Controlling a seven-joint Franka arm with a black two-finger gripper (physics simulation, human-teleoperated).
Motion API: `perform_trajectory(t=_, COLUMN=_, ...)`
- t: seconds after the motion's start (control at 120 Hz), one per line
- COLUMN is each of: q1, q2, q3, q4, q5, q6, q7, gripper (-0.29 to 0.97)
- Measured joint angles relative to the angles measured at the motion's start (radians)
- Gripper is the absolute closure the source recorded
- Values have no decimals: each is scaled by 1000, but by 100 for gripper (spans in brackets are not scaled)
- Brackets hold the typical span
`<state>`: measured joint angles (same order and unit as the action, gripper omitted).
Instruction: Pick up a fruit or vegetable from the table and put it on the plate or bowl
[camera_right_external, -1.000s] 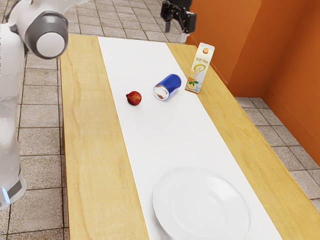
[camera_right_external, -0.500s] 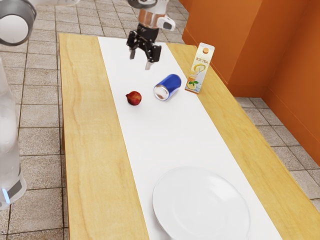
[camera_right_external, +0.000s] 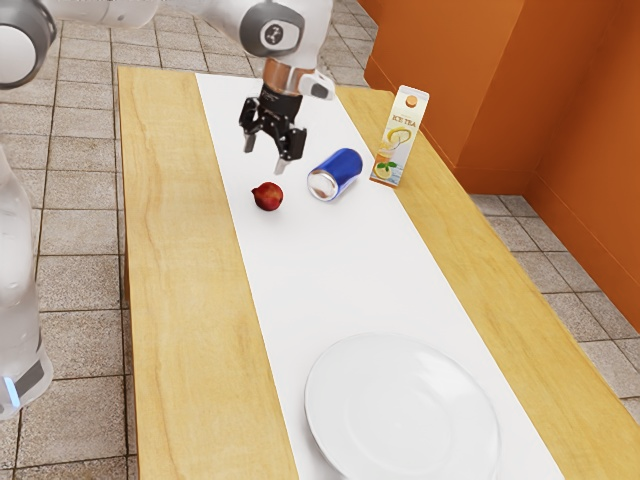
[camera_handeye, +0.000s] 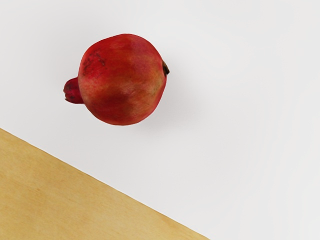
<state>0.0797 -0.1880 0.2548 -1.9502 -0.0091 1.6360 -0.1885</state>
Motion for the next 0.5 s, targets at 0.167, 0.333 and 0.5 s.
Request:
perform_trajectory(t=0.167, q1=4, q2=-2, q3=1, q4=-98, q5=0, q6=82, q7=-5, gripper=2)
perform_trajectory(t=0.333, q1=9, q2=3, q3=7, q4=-139, q5=0, q6=143, q7=-9, gripper=2)
perform_trajectory(t=0.5, q1=10, q2=6, q3=15, q4=-156, q5=0, q6=184, q7=-13, gripper=2)
